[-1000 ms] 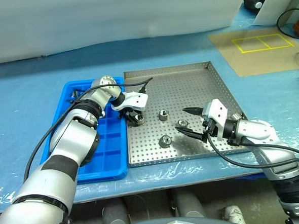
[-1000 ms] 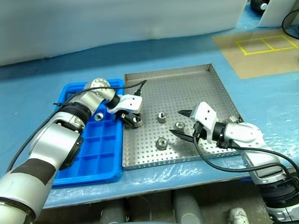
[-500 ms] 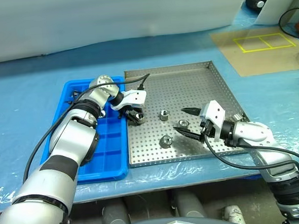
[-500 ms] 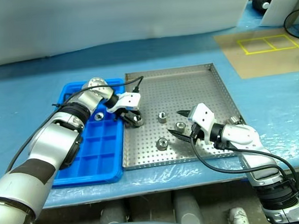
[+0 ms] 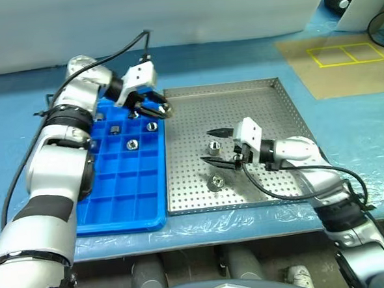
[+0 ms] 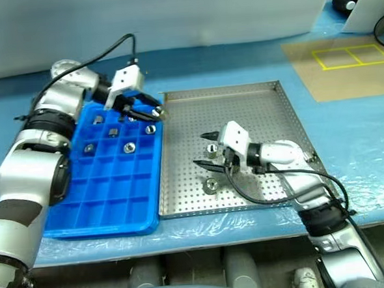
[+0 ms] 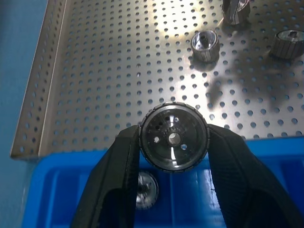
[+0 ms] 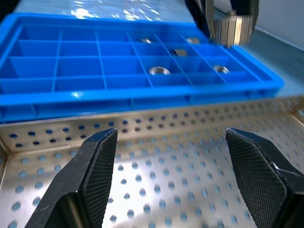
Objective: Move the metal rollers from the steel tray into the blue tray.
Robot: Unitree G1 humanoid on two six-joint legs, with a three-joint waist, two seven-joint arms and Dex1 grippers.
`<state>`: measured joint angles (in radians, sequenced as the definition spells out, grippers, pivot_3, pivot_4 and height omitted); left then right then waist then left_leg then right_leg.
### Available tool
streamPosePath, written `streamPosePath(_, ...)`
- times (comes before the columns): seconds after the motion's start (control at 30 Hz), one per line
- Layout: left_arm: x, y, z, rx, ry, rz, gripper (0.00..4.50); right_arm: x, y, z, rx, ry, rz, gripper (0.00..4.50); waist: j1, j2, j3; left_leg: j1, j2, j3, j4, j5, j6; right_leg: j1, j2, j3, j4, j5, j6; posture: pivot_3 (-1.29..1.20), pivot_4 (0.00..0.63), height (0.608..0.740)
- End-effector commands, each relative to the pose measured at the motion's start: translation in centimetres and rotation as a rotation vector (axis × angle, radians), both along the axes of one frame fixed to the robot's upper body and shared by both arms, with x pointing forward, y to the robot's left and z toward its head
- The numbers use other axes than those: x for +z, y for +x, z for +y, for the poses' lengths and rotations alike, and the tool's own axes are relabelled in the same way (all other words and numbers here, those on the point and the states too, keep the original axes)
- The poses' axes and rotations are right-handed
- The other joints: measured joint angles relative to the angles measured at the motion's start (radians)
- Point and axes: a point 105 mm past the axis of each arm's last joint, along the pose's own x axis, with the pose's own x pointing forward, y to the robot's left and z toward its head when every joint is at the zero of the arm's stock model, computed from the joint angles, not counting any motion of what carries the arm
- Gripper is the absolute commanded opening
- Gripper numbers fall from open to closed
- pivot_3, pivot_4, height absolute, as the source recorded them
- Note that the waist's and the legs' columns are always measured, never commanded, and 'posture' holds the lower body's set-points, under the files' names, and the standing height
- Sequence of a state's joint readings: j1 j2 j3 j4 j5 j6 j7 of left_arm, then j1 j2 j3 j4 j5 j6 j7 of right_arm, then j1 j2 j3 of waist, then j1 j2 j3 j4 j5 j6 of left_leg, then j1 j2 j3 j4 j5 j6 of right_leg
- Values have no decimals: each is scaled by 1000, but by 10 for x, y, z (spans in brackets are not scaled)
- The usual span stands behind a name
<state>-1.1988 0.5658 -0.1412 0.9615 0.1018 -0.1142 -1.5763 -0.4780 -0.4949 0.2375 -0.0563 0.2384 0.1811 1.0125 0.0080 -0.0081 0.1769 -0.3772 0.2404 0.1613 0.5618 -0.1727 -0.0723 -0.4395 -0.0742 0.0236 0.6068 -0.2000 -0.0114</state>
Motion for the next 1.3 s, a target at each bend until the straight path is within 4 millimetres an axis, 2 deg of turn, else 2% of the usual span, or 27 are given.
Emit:
streamPosePath(0.03,19,-12,20,61,-55,-50,1762,13,2,18,118,13,-51,3716,14,0,0,-1,0,0,0,0,0,0,0,0,0,0,0,39,150,740)
streamPosePath(0.13,17,-30,43,163,-77,-33,1762,15,5,31,203,7,-58,3716,32,-1,1,-3,2,-1,0,2,-3,-2,-1,-3,1,0,-1,131,150,740)
streamPosePath(0.2,10,-48,71,275,-74,-18,1762,14,6,43,267,5,-52,3716,86,0,1,-5,3,-2,0,2,-4,-2,-1,-8,3,-1,-3,220,150,740)
streamPosePath(0.27,3,-67,92,368,-58,-3,1762,13,6,53,318,3,-49,3716,89,1,1,-6,3,-4,0,2,-5,-2,-3,-18,3,-2,-4,269,150,740)
streamPosePath(0.43,-22,-108,121,523,-7,58,1762,12,9,66,388,7,-53,3716,116,1,1,-12,8,-13,-3,4,-8,-3,-2,-25,3,-5,-9,336,150,740)
streamPosePath(0.5,-29,-116,126,558,0,69,1762,14,11,68,396,12,-58,3716,136,1,1,-12,10,-13,-3,4,-8,-2,-1,-26,4,-6,-10,351,150,740)
streamPosePath(0.67,-47,-119,134,617,14,82,1762,16,11,69,420,15,-68,3716,167,1,1,-11,14,-13,0,6,-10,0,-1,-29,6,-6,-11,353,150,740)
streamPosePath(1.03,-68,-86,125,635,-63,68,1762,15,11,57,383,-1,-69,3716,169,2,1,-6,14,-13,1,9,-15,1,-1,-27,16,-7,-11,279,150,740)
streamPosePath(1.3,-80,-93,118,591,-54,159,1762,12,11,51,346,-3,-66,3716,166,4,-1,-4,14,-13,1,9,-16,0,0,-25,16,-7,-11,247,150,740)
